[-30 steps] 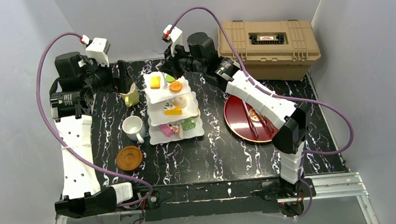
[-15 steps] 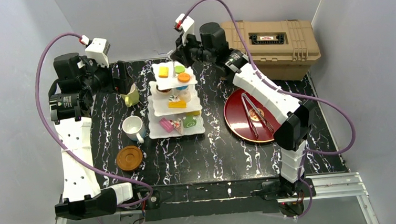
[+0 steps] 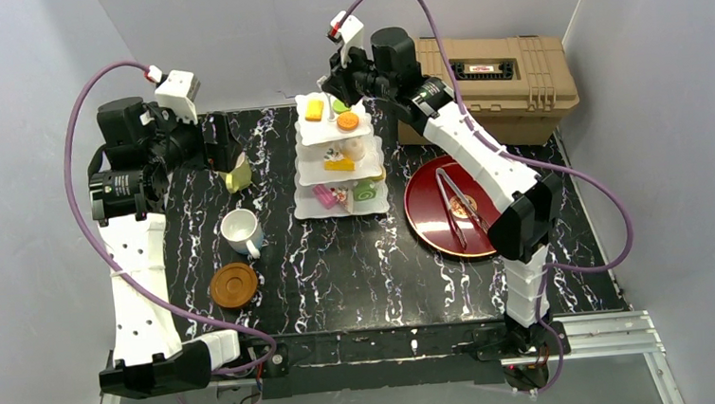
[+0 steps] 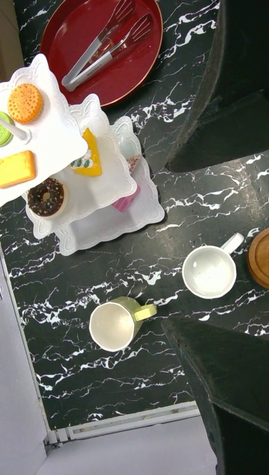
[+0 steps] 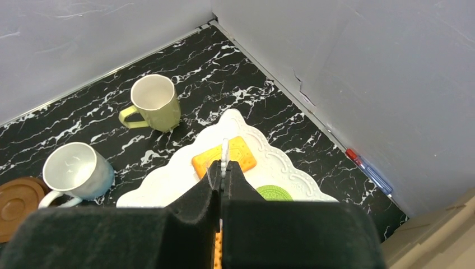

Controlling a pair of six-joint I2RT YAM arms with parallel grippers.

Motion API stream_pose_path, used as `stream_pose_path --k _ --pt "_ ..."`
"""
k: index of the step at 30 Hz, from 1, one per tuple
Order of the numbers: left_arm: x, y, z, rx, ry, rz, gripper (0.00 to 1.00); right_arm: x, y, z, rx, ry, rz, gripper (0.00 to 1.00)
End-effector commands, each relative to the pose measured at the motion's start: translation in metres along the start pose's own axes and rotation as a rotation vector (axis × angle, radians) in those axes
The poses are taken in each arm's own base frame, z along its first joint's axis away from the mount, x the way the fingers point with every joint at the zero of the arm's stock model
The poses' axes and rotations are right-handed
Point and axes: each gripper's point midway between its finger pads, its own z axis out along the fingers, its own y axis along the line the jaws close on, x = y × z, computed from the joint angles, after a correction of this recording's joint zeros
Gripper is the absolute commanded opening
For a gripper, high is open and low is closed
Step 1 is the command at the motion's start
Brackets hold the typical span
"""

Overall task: Serve the afternoon tea
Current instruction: Place the dessert table at the center of the board.

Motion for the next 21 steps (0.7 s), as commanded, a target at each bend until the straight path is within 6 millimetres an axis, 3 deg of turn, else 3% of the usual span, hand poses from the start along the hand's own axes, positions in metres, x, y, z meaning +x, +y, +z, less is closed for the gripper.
stream_pose_path --k 1,6,8,10,12,17,21 --pt "0.001 -0.008 -0.008 0.027 -0.011 0.011 0.99 -0.078 -0.005 -0.020 0.024 -0.210 -0.079 0.01" --pt "0.008 -0.009 -0.007 0.034 0.012 0.007 0.99 -0.061 -0.008 -0.014 0.033 -0.170 -0.052 0.04" --pt "0.014 -0.009 -0.007 0.039 0.029 0.006 0.99 -0.051 -0.011 -0.013 0.056 -0.156 -0.031 0.24" --pt "0.021 -0.009 -0.006 0.042 0.050 0.013 0.99 -0.052 -0.015 -0.017 0.086 -0.172 -0.019 0.47" --pt "0.026 -0.007 -0.005 0.038 0.072 0.016 0.99 -0.059 -0.015 -0.023 0.108 -0.204 -0.011 0.64" --pt "0.028 -0.005 -0.005 0.027 0.089 0.009 0.99 -0.087 -0.016 -0.044 0.179 -0.254 -0.027 0.80" --pt "0.029 0.003 -0.005 -0.001 0.106 -0.001 0.99 -0.108 0.004 -0.070 0.261 -0.277 -0.088 0.98"
